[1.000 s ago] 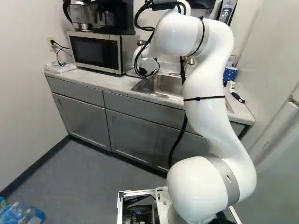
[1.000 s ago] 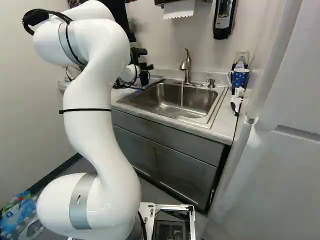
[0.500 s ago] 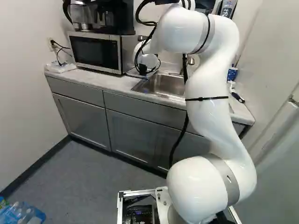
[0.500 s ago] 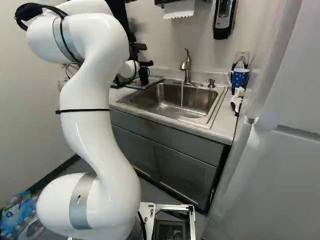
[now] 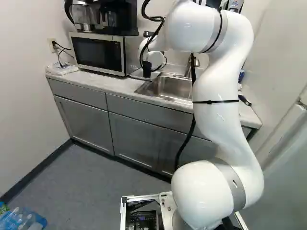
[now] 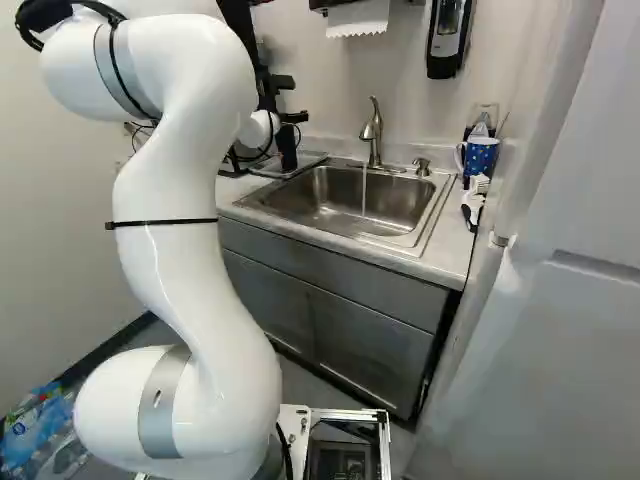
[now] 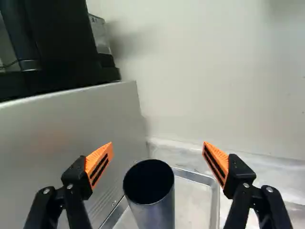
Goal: Rinse the cup and place it in the tray
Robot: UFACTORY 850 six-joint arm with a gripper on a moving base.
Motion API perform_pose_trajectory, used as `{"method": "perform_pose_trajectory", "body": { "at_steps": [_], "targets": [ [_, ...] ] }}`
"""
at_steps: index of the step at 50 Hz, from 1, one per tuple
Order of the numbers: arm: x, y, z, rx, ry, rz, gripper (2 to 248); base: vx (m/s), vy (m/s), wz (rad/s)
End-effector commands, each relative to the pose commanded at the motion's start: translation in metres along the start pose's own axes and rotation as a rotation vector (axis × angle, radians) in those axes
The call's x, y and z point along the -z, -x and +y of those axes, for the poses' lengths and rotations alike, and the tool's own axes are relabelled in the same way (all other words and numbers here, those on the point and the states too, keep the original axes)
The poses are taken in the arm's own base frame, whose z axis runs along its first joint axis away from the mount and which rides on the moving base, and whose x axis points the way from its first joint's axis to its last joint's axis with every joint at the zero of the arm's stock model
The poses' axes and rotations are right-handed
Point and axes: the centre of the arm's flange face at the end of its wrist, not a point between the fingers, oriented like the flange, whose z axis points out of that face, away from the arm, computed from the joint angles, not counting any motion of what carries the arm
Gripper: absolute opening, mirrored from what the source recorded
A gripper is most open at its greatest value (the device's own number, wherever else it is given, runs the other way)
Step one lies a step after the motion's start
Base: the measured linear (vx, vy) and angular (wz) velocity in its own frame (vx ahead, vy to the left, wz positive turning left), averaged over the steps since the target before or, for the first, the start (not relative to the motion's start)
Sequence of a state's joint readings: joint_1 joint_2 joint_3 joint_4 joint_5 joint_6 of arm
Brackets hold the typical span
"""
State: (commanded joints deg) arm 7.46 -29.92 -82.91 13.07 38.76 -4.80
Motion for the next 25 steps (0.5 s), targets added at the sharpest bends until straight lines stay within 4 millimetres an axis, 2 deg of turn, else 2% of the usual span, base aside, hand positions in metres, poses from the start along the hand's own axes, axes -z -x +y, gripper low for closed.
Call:
{"method": "perform_pose_trajectory", "body": {
  "at_steps": [25],
  "targets": [
    [0.009,-0.031,0.014,-0.005,0.018,0.034,247,0.000,0.000,0.000]
  ]
}}
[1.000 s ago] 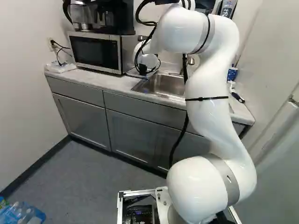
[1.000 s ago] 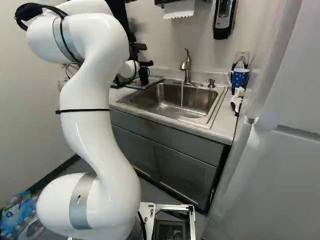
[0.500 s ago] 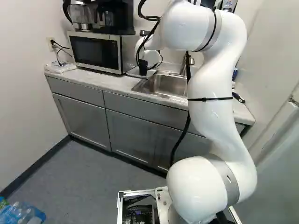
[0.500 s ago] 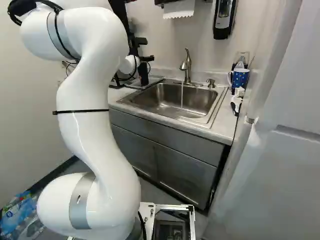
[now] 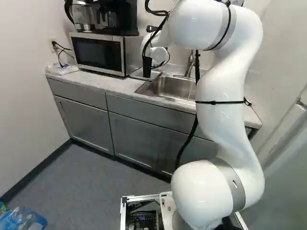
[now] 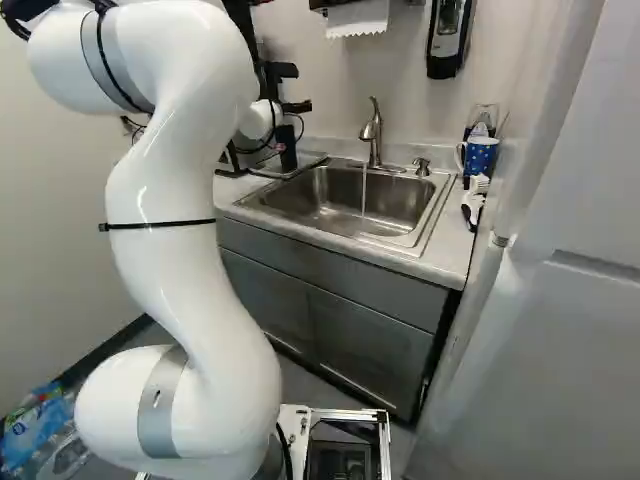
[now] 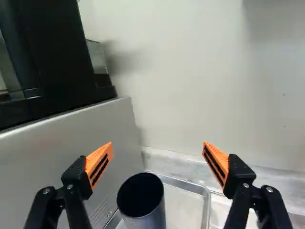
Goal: Rinse the cup and place it in the tray
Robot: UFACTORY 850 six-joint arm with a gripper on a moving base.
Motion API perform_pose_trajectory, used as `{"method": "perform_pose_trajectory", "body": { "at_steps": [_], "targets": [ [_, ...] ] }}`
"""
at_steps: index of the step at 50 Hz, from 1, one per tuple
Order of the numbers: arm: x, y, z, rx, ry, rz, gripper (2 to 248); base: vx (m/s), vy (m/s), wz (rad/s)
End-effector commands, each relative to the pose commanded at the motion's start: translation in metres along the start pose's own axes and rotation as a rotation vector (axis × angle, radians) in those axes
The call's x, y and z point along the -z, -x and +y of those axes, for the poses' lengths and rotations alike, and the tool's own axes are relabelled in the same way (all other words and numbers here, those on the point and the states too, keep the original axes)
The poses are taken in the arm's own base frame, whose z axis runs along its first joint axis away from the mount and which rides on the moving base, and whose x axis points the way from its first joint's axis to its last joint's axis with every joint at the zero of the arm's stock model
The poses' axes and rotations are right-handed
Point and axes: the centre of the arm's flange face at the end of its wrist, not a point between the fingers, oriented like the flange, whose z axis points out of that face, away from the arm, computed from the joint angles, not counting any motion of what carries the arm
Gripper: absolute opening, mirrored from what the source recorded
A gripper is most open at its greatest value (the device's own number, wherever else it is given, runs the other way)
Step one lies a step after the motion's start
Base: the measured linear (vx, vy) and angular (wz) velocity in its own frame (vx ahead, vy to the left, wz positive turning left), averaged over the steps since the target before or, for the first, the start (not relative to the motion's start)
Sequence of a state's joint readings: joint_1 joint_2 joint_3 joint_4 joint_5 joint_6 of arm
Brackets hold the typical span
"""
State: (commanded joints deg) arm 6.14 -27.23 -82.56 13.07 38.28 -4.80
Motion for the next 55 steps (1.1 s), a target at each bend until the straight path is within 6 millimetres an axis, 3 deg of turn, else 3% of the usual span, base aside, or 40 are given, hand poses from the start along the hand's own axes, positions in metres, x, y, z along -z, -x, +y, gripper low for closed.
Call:
{"method": "perform_pose_trajectory", "body": {
  "at_steps": [55],
  "targets": [
    [0.017,-0.062,0.047,-0.002,0.053,-0.008,247,0.000,0.000,0.000]
  ]
}}
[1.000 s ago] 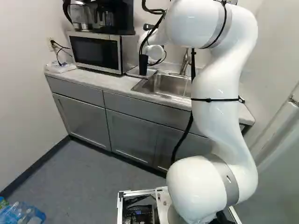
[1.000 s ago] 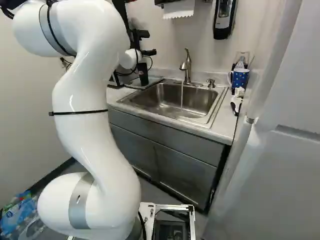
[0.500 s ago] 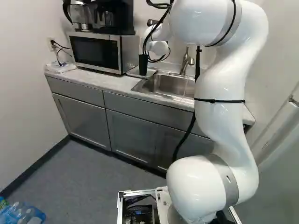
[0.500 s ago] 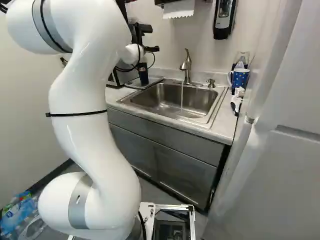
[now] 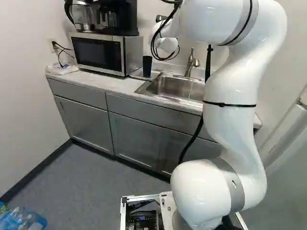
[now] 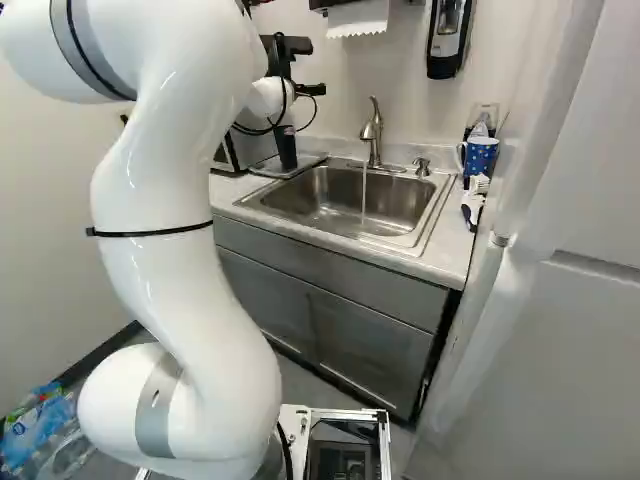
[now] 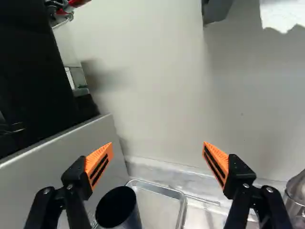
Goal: Rinse the cup and place it in the tray
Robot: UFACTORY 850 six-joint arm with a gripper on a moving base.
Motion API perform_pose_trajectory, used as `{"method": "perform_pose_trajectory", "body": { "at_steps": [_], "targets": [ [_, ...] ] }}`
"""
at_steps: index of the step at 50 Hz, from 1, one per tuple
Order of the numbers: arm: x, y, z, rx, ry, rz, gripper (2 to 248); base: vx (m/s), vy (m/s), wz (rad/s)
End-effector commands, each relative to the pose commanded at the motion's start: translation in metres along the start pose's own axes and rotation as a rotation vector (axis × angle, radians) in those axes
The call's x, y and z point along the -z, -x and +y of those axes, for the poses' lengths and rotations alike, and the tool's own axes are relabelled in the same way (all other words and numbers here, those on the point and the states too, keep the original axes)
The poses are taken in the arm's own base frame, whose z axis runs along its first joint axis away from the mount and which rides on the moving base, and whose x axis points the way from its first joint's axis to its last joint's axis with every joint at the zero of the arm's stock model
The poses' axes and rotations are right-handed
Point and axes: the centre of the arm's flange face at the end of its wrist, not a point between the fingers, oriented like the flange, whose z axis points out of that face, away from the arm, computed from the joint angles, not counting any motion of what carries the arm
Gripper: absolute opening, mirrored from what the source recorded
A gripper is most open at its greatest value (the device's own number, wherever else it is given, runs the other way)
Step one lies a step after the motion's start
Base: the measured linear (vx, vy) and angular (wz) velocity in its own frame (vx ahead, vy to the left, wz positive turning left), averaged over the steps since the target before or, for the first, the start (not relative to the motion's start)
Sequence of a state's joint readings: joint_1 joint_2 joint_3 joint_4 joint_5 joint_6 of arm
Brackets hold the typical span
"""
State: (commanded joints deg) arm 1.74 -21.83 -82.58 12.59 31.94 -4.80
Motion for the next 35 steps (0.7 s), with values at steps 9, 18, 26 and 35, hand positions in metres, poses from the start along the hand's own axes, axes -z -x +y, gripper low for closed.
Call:
{"method": "perform_pose_trajectory", "body": {
  "at_steps": [9,18,26,35],
  "targets": [
    [0.003,-0.011,0.008,0.014,0.003,0.011,247,0.000,0.000,0.000],
    [0.006,-0.022,0.016,0.031,0.004,0.017,247,0.000,0.000,0.000],
    [0.008,-0.031,0.022,0.048,0.004,0.017,247,0.000,0.000,0.000],
    [0.012,-0.038,0.027,0.058,0.005,0.013,247,0.000,0.000,0.000]
  ]
}}
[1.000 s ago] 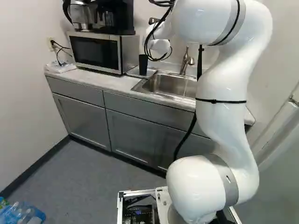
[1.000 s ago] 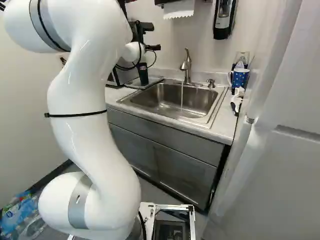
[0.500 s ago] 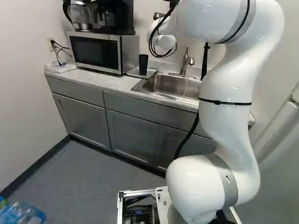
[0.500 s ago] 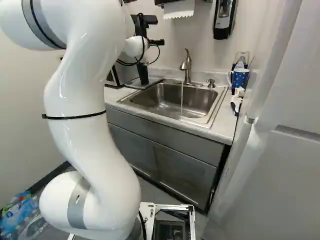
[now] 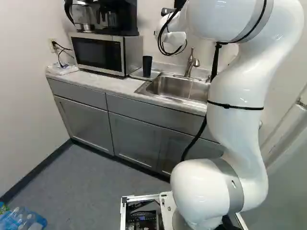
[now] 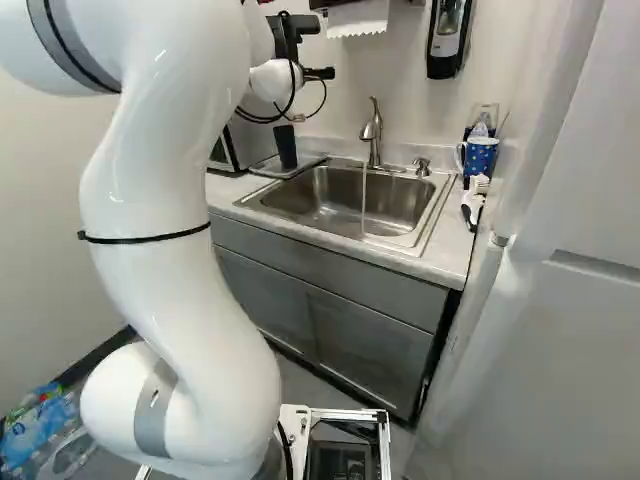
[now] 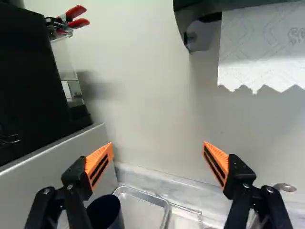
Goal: Rinse the cup and place it in the tray
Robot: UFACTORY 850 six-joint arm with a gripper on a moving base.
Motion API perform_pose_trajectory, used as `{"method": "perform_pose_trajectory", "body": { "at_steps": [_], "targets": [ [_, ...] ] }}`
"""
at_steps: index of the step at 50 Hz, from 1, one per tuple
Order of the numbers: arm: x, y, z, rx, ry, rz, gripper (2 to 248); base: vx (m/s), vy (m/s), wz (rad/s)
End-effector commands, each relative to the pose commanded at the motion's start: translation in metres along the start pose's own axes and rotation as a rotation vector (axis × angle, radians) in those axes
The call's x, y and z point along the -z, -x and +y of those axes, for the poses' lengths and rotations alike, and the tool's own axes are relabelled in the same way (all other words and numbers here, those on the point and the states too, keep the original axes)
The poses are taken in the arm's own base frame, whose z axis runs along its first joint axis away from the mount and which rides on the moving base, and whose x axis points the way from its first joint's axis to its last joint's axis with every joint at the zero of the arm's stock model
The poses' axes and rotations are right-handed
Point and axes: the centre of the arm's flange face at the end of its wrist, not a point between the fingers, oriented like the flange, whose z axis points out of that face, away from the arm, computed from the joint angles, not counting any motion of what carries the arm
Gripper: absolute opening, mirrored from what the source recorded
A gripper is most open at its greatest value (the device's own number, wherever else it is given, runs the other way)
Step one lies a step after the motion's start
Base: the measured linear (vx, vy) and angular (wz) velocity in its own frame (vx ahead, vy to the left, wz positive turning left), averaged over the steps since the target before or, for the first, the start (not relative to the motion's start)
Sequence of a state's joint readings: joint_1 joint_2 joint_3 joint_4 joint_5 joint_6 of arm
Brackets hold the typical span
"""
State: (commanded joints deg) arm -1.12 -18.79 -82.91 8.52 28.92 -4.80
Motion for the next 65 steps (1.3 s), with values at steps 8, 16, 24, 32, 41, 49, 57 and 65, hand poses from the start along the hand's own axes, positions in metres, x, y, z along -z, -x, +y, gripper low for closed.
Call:
{"method": "perform_pose_trajectory", "body": {
  "at_steps": [8,16,24,32,41,49,57,65],
  "targets": [
    [0.003,0.000,0.004,0.001,0.005,-0.007,247,0.000,0.000,0.000],
    [0.006,-0.001,0.011,0.006,0.012,-0.013,247,0.000,0.000,0.000],
    [0.007,0.000,0.021,0.013,0.025,-0.023,247,0.000,0.000,0.000],
    [0.007,0.000,0.034,0.023,0.038,-0.033,247,0.000,0.000,0.000],
    [0.003,0.001,0.047,0.037,0.052,-0.046,247,0.000,0.000,0.000],
    [-0.002,0.003,0.059,0.049,0.063,-0.062,247,0.000,0.000,0.000],
    [-0.006,0.005,0.071,0.055,0.077,-0.080,247,0.000,0.000,0.000],
    [-0.011,0.008,0.082,0.054,0.091,-0.100,247,0.000,0.000,0.000]
  ]
}}
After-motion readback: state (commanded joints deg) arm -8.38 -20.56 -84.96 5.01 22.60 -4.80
